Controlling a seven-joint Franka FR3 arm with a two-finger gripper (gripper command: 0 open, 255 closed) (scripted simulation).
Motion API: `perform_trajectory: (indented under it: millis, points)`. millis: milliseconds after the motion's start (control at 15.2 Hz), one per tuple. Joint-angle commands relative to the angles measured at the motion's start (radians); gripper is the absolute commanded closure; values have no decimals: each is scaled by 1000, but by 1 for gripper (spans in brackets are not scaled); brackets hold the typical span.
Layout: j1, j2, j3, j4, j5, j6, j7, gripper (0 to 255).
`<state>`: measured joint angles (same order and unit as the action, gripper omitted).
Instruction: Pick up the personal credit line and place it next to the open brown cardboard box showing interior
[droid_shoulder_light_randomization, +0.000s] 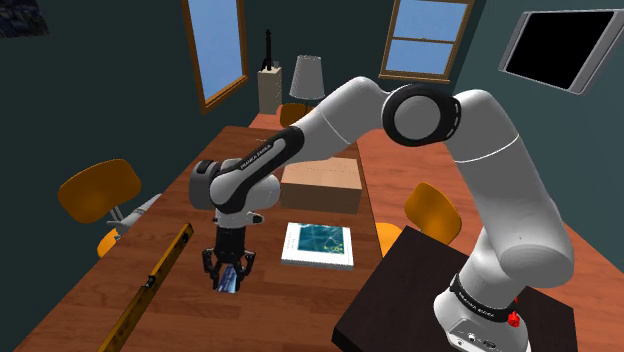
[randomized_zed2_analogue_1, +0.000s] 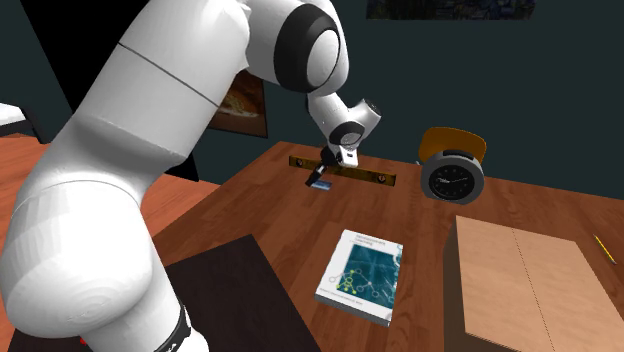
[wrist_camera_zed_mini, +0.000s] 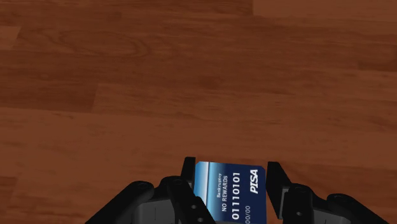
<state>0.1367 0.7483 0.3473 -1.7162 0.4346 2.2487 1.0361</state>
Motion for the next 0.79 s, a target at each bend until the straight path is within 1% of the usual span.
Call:
perform_trajectory:
  millis: [0, 726]
  points:
    - [-3, -23, 2, -6, 1, -15, 8, 255]
    - [-17, -128, 12, -18, 5, -100, 49, 255]
